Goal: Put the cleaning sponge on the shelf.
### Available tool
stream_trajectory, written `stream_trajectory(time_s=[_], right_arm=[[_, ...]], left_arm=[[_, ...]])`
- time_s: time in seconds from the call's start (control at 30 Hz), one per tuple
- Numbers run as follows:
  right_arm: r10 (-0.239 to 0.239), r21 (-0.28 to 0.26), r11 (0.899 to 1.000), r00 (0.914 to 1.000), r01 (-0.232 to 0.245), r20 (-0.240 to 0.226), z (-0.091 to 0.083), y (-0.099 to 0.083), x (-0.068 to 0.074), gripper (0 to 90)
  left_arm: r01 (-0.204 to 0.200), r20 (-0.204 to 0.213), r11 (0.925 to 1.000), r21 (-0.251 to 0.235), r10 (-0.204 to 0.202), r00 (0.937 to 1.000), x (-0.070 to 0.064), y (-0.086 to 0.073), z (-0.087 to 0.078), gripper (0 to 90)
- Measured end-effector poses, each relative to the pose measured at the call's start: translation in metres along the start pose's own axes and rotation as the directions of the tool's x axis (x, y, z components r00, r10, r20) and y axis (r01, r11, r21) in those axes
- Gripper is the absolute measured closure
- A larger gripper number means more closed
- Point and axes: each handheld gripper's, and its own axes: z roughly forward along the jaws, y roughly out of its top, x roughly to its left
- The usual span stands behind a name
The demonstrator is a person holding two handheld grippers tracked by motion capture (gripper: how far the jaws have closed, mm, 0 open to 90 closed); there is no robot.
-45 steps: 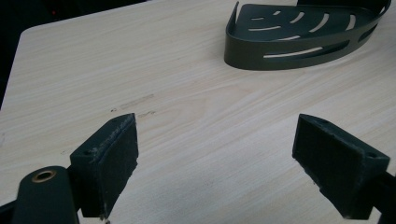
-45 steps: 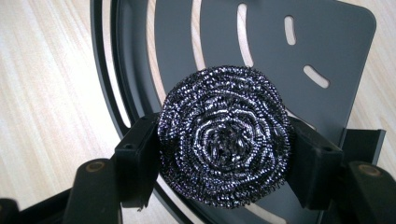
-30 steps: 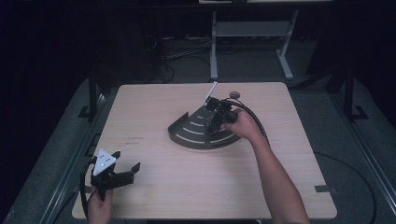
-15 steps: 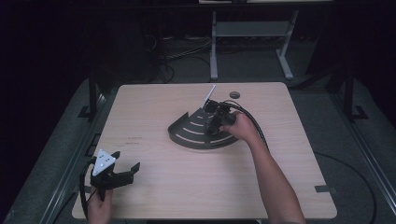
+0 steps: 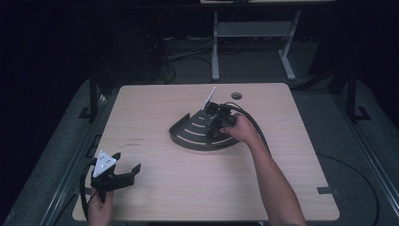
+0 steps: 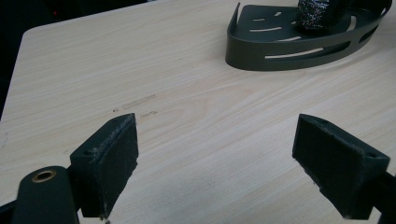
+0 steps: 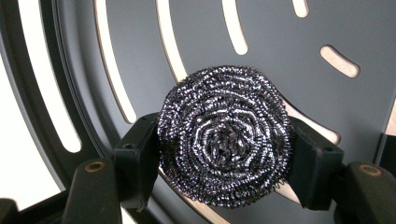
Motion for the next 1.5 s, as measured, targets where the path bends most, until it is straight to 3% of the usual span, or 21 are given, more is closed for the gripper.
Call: stream_trajectory(time_s=[1.17,1.5], right_arm=[[0.022,-0.007,1.0,0.9996,-0.022,-0.02,0.0094,-0.0032,-0.0001,33.2],[0.031,-0.016,0.999,0.9993,-0.031,-0.019,0.0016,-0.0055,0.0015,22.5]], left_arm=[[-0.004,-0.006,1.0,-0.002,0.004,1.0,0.0015,0.0001,-0.0018,13.8],[0.0,-0.002,1.0,-0.001,0.0,1.0,0.0022,0.0001,-0.0019,13.8]])
